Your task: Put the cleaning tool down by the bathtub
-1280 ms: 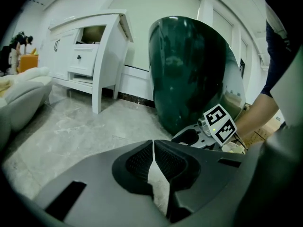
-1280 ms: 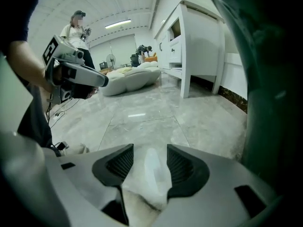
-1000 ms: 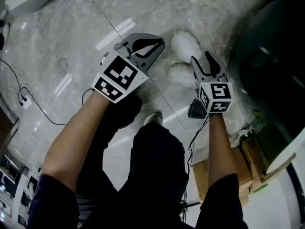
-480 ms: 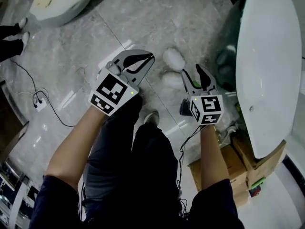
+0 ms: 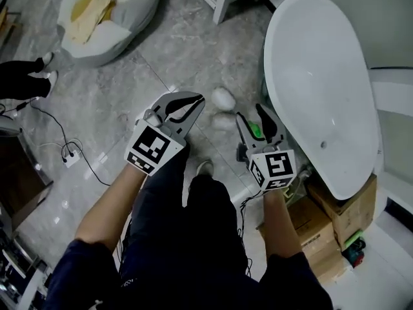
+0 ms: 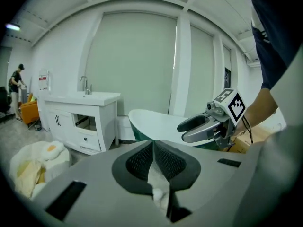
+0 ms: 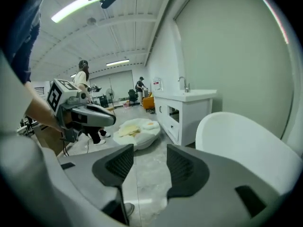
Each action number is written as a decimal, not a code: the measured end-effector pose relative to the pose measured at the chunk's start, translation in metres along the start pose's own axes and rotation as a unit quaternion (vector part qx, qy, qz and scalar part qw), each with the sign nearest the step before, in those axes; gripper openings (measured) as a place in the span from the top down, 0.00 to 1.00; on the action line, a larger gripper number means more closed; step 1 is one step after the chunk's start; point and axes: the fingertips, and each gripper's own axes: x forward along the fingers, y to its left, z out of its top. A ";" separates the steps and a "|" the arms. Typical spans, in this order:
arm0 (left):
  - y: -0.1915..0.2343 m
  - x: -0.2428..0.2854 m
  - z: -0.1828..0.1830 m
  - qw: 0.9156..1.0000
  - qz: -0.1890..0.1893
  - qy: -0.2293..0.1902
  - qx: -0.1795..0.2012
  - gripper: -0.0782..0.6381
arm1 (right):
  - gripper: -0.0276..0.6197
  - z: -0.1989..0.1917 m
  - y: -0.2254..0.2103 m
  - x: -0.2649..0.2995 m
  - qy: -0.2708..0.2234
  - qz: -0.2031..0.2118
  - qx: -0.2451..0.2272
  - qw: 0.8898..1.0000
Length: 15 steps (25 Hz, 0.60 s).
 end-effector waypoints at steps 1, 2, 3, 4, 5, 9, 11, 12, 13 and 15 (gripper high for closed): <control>-0.002 -0.008 0.014 1.000 0.001 -0.005 0.004 0.84 | 0.61 0.015 0.004 -0.010 -0.008 -0.003 0.002 1.000; -0.005 -0.014 0.026 1.000 0.001 -0.010 0.007 0.84 | 0.61 0.028 0.008 -0.021 -0.015 -0.007 0.005 1.000; -0.008 -0.018 0.039 1.000 -0.002 -0.014 0.010 0.84 | 0.61 0.041 0.009 -0.031 -0.021 -0.013 0.007 1.000; -0.011 -0.020 0.052 1.000 -0.006 -0.019 0.013 0.84 | 0.61 0.053 0.010 -0.040 -0.027 -0.020 0.009 0.999; -0.016 -0.022 0.065 0.999 -0.013 -0.023 0.018 0.84 | 0.61 0.065 0.009 -0.050 -0.034 -0.028 0.011 0.999; -0.036 -0.032 0.120 0.997 -0.049 -0.039 0.053 0.84 | 0.61 0.112 0.007 -0.088 -0.071 -0.075 0.021 0.994; -0.045 -0.037 0.146 0.994 -0.068 -0.047 0.066 0.84 | 0.61 0.135 0.004 -0.108 -0.088 -0.097 0.023 0.991; -0.051 -0.039 0.158 0.993 -0.078 -0.051 0.072 0.84 | 0.61 0.145 0.003 -0.119 -0.094 -0.107 0.024 0.989; -0.058 -0.042 0.169 0.991 -0.090 -0.056 0.078 0.84 | 0.61 0.156 0.002 -0.129 -0.101 -0.117 0.023 0.988; -0.073 -0.046 0.189 0.987 -0.115 -0.066 0.096 0.84 | 0.61 0.174 0.002 -0.150 -0.118 -0.136 0.020 0.983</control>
